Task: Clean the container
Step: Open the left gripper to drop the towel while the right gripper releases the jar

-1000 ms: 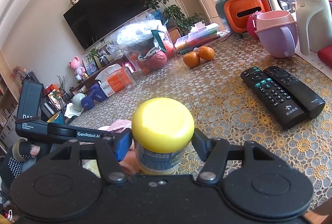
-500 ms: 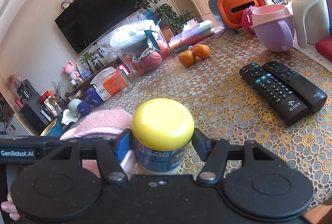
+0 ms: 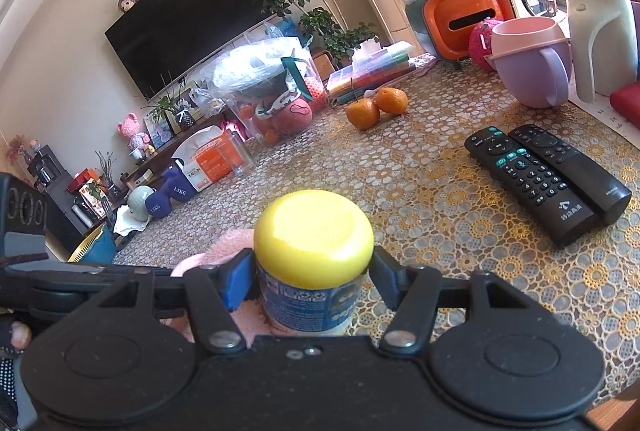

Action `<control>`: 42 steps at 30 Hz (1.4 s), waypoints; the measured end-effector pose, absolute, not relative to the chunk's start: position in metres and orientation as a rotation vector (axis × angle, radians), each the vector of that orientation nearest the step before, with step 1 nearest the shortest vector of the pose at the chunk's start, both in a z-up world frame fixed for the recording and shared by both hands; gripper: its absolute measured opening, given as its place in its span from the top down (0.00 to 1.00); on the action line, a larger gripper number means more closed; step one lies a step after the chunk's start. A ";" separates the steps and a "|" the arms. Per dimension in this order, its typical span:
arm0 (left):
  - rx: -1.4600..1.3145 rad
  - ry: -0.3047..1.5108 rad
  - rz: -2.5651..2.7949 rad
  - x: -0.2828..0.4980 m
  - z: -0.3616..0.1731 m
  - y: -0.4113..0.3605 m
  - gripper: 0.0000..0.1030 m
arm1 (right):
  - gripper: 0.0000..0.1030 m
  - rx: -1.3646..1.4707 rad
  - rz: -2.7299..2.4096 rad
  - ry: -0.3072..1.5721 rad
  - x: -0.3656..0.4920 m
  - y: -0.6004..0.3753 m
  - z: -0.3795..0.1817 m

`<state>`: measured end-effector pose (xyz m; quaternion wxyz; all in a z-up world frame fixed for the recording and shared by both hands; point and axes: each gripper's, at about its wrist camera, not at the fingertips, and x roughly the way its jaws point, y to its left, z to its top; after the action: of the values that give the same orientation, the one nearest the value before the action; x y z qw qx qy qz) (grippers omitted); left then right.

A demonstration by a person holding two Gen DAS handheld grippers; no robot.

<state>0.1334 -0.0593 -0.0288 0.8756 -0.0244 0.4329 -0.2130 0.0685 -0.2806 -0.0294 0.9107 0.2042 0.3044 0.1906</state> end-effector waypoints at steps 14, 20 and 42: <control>0.018 0.858 -0.278 0.159 -0.012 -0.003 0.84 | 0.41 0.214 0.394 0.582 0.082 -0.245 -0.008; 0.045 0.875 -0.238 0.172 -0.020 0.009 0.84 | 0.41 0.043 0.391 0.566 0.089 -0.221 -0.009; 0.057 0.816 -0.230 0.151 -0.010 0.006 0.38 | 0.26 -0.022 0.378 0.554 0.088 -0.214 -0.003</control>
<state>0.1505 0.0060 -0.0097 0.9110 0.0277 0.3961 -0.1114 0.0879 -0.2145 -0.0033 0.9443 -0.0108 0.2718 0.1854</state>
